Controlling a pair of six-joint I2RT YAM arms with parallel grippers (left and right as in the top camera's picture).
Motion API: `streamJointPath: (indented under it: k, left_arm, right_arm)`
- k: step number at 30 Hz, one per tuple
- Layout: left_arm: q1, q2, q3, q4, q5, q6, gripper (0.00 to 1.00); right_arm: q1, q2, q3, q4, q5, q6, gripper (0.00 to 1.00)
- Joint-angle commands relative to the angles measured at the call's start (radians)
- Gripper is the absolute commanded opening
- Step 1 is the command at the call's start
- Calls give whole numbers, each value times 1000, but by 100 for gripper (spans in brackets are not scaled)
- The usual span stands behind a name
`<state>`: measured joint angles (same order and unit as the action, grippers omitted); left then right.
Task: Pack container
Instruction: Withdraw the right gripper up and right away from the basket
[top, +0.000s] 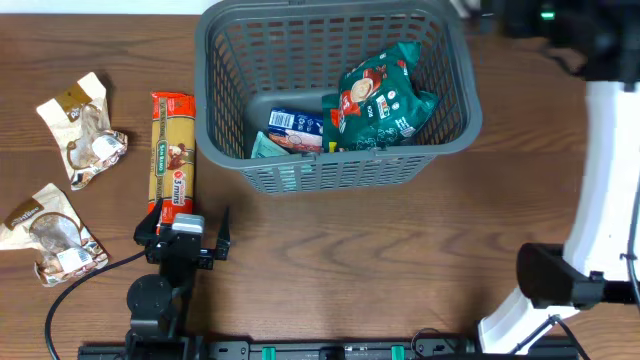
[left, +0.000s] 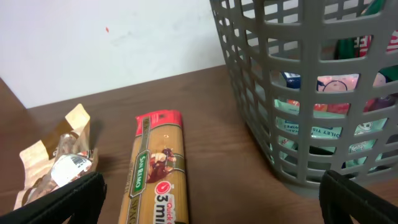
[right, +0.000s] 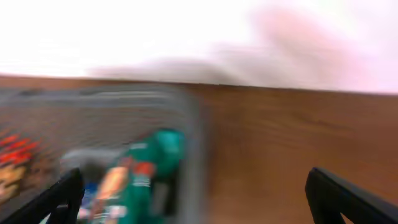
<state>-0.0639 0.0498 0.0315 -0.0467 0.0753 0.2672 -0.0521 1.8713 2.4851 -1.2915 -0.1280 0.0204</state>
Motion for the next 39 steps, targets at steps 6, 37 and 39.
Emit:
streamJointPath:
  k: [6, 37, 39]
  left_arm:
    - [-5, -6, -27, -16, 11, 12, 99]
    - [-5, -6, -27, -16, 11, 12, 99]
    - [-5, -6, -27, -16, 11, 12, 99]
  right_arm:
    - [-133, -37, 29, -86, 364, 16, 99]
    - [-189, -37, 27, -105, 431, 16, 99]
    - [-189, -37, 27, -105, 431, 16, 99]
